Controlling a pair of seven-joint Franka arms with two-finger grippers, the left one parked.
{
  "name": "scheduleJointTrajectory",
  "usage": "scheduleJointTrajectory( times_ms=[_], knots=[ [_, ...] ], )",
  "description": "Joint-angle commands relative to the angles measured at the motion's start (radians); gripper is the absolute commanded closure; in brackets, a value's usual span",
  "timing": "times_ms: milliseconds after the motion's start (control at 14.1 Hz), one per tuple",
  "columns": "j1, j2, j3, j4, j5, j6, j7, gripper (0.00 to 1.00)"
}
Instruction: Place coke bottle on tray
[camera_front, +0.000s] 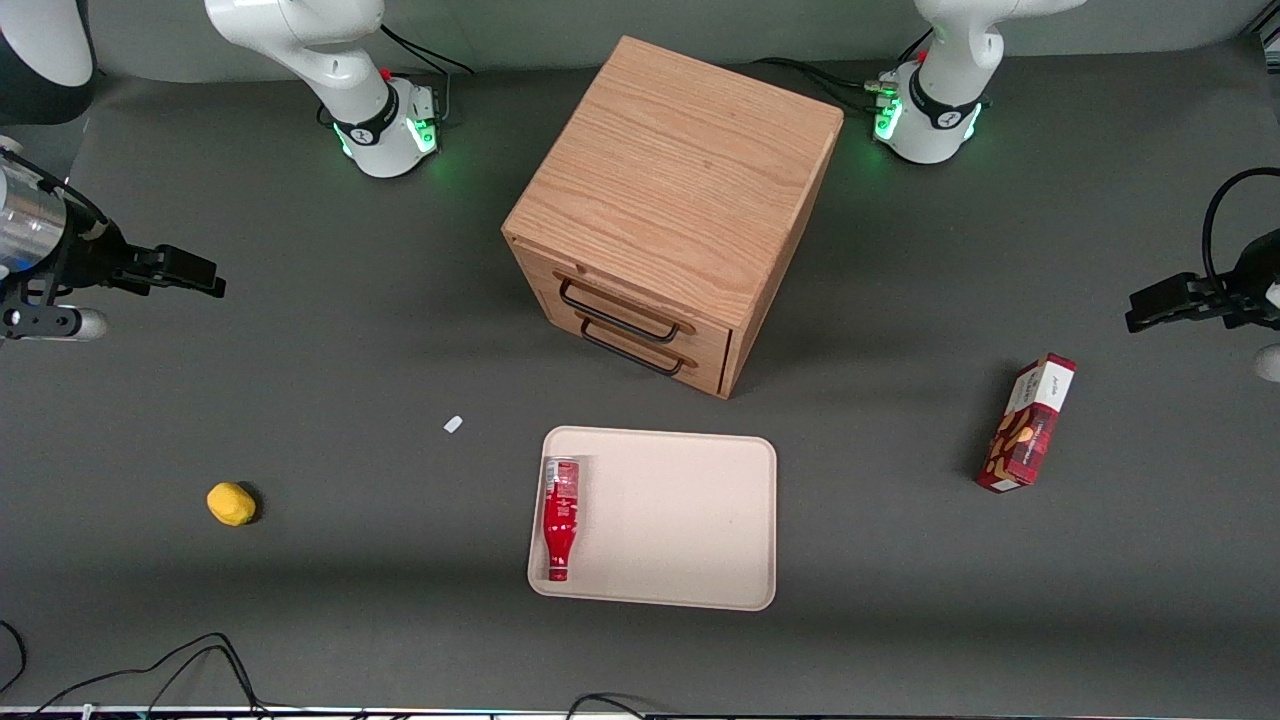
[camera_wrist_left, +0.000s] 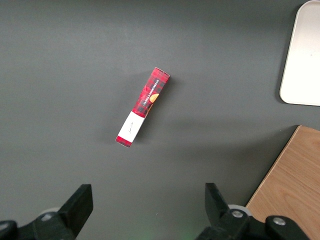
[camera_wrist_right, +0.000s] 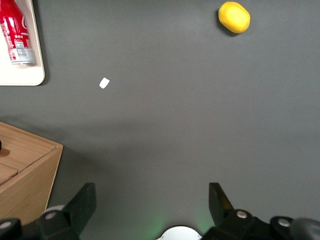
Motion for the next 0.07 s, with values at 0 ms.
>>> scheduleJointTrajectory(
  times_ms=[0],
  knots=[
    [-0.003,-0.004,0.006,0.0,-0.017,0.009,0.023,0.0]
  ],
)
